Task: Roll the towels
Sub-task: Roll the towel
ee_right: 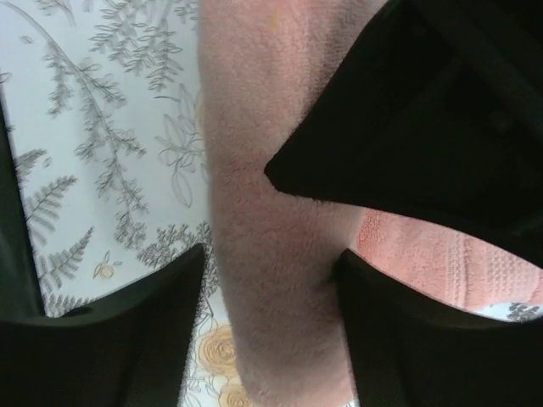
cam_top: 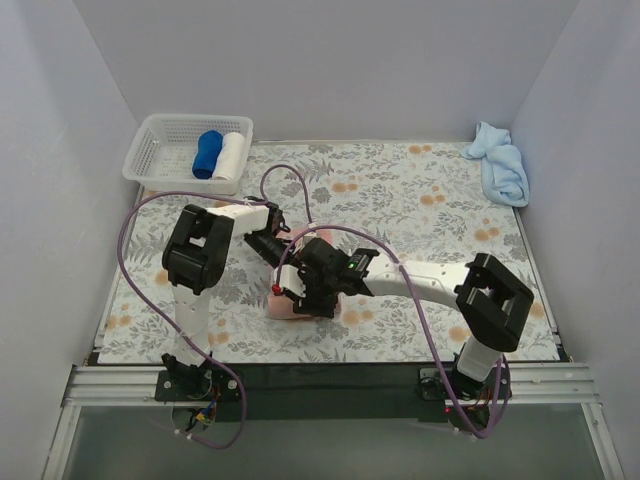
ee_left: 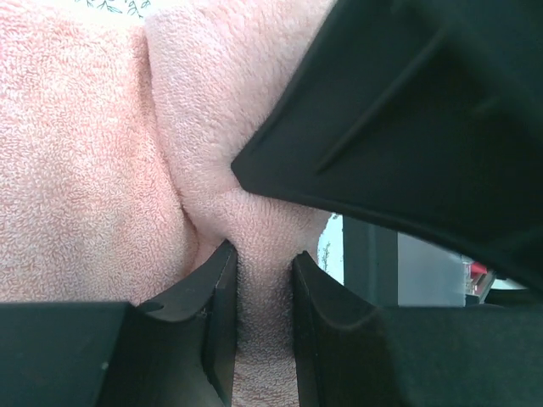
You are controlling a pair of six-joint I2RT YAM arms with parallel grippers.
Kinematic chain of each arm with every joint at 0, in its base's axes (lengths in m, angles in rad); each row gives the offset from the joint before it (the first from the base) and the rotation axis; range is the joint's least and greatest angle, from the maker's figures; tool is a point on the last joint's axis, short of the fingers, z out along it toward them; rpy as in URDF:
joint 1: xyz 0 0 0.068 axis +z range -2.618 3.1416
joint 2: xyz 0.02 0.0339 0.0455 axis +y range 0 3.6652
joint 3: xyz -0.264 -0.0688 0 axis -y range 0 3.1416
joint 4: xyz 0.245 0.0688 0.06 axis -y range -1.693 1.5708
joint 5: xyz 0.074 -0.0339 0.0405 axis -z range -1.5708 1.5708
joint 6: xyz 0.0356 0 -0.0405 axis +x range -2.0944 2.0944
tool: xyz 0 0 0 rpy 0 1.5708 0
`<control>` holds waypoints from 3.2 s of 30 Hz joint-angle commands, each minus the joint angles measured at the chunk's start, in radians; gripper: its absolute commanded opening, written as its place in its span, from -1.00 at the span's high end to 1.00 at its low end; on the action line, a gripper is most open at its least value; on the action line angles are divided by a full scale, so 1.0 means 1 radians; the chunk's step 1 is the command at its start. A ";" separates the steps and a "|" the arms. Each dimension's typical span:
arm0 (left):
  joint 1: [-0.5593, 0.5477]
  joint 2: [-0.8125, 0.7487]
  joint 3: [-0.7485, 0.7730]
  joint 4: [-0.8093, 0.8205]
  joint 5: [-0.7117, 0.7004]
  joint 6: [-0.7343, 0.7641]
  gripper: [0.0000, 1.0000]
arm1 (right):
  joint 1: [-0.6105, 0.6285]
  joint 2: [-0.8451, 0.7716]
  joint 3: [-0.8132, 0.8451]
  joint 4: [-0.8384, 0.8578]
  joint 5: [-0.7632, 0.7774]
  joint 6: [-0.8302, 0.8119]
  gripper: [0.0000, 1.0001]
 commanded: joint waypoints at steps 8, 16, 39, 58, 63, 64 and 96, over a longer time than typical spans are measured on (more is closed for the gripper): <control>0.059 -0.067 -0.054 0.282 -0.213 0.017 0.26 | 0.011 0.057 -0.068 0.026 -0.014 -0.014 0.97; 0.200 -0.197 -0.028 0.303 -0.078 -0.004 -0.67 | -0.056 0.111 0.003 -0.138 -0.265 0.120 0.97; 0.025 -1.193 -0.698 0.609 -0.397 0.149 -0.89 | -0.299 0.561 0.368 -0.422 -0.696 0.161 0.97; -0.339 -1.051 -0.786 0.901 -0.629 0.059 -0.73 | -0.328 0.795 0.544 -0.497 -0.695 0.131 0.97; -0.369 -0.966 -0.809 0.944 -0.690 0.020 -0.58 | -0.329 0.812 0.564 -0.497 -0.687 0.131 0.97; -0.370 -0.952 -0.806 0.957 -0.717 0.007 -0.53 | -0.331 0.810 0.563 -0.497 -0.686 0.132 0.97; -0.266 -0.394 -0.329 0.352 -0.330 -0.225 0.99 | -0.584 0.027 0.230 -0.417 -0.284 0.017 -0.75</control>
